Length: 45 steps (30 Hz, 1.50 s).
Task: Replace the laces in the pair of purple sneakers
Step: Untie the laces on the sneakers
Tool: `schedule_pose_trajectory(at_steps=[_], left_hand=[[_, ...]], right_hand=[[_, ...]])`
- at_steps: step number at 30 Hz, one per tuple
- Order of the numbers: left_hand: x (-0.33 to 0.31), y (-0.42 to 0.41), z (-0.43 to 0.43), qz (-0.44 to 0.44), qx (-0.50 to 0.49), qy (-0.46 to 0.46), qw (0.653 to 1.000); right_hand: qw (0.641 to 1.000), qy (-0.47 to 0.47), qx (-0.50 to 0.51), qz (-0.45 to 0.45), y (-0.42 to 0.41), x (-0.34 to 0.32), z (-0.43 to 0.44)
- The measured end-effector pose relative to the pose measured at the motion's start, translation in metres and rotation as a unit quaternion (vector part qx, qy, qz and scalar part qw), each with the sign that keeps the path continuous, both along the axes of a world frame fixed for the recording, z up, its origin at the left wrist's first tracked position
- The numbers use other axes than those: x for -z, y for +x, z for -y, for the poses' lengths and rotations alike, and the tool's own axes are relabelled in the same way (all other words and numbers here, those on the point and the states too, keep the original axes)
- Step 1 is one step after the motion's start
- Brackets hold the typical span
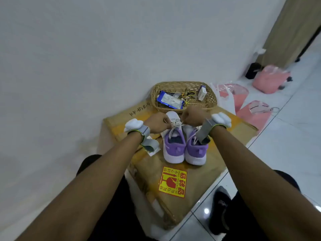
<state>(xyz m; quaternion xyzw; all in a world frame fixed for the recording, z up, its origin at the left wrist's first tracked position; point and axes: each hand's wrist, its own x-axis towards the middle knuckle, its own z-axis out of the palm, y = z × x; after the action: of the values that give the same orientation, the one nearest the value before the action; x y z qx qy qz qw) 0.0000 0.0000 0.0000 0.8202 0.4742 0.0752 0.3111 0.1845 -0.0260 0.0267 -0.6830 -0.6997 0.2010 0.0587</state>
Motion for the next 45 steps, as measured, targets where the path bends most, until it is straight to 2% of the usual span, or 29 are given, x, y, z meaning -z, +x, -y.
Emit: schedule_pose_trajectory(at_steps=[3,7,12,15,18,22,24,27,30,32,33,35,36,37,40,42,45], left_hand=[[0.005,0.007,-0.010,-0.009,0.003,-0.002,1.000],[0.018,0.007,-0.033,0.035,-0.013,-0.064,0.997],[0.025,0.001,-0.051,0.094,-0.004,-0.170,0.981],[0.028,0.001,-0.050,0.123,-0.007,-0.213,0.969],[0.027,0.001,-0.053,0.136,0.010,-0.244,0.960],[0.019,-0.001,-0.055,0.133,0.014,-0.256,0.957],[0.018,-0.003,-0.055,0.135,0.006,-0.260,0.956],[0.021,-0.008,-0.060,0.147,-0.018,-0.279,0.949],[0.021,-0.014,-0.064,0.171,-0.066,-0.290,0.940],[0.023,-0.019,-0.067,0.178,-0.115,-0.253,0.944],[0.026,-0.022,-0.069,0.150,-0.127,-0.196,0.961],[0.032,-0.026,-0.073,0.035,-0.111,-0.047,0.992],[0.032,-0.024,-0.072,-0.008,-0.091,-0.004,0.996],[0.031,-0.021,-0.070,-0.019,-0.067,0.004,0.998],[0.024,-0.011,-0.059,0.025,0.028,-0.052,0.998],[0.023,-0.007,-0.055,0.040,0.075,-0.062,0.994],[0.024,-0.008,-0.054,0.081,0.082,-0.029,0.993]], right_hand=[[1.000,0.010,0.000,0.023,0.001,0.017,-0.006],[1.000,0.011,-0.001,0.025,0.006,0.045,-0.025],[0.995,0.006,-0.038,-0.093,0.013,0.058,-0.037],[0.992,-0.012,-0.045,-0.114,0.017,0.061,-0.044],[0.991,-0.018,-0.034,-0.132,0.020,0.062,-0.049],[0.980,0.030,0.022,-0.194,0.024,0.055,-0.048],[0.983,0.055,0.057,-0.164,0.027,0.049,-0.050],[0.994,0.068,0.062,-0.064,0.031,0.049,-0.049],[0.992,0.092,0.082,-0.023,0.042,0.053,-0.047],[0.981,0.125,0.148,0.000,0.050,0.057,-0.045],[0.976,0.134,0.171,0.018,0.050,0.059,-0.043],[0.976,0.147,0.158,0.041,0.046,0.064,-0.039],[0.981,0.146,0.125,0.038,0.042,0.065,-0.038],[0.987,0.134,0.079,0.030,0.036,0.065,-0.037],[0.997,0.072,-0.040,-0.001,0.023,0.060,-0.039],[0.997,0.043,-0.064,-0.005,0.019,0.053,-0.037],[0.998,0.022,-0.065,-0.015,0.018,0.050,-0.035]])
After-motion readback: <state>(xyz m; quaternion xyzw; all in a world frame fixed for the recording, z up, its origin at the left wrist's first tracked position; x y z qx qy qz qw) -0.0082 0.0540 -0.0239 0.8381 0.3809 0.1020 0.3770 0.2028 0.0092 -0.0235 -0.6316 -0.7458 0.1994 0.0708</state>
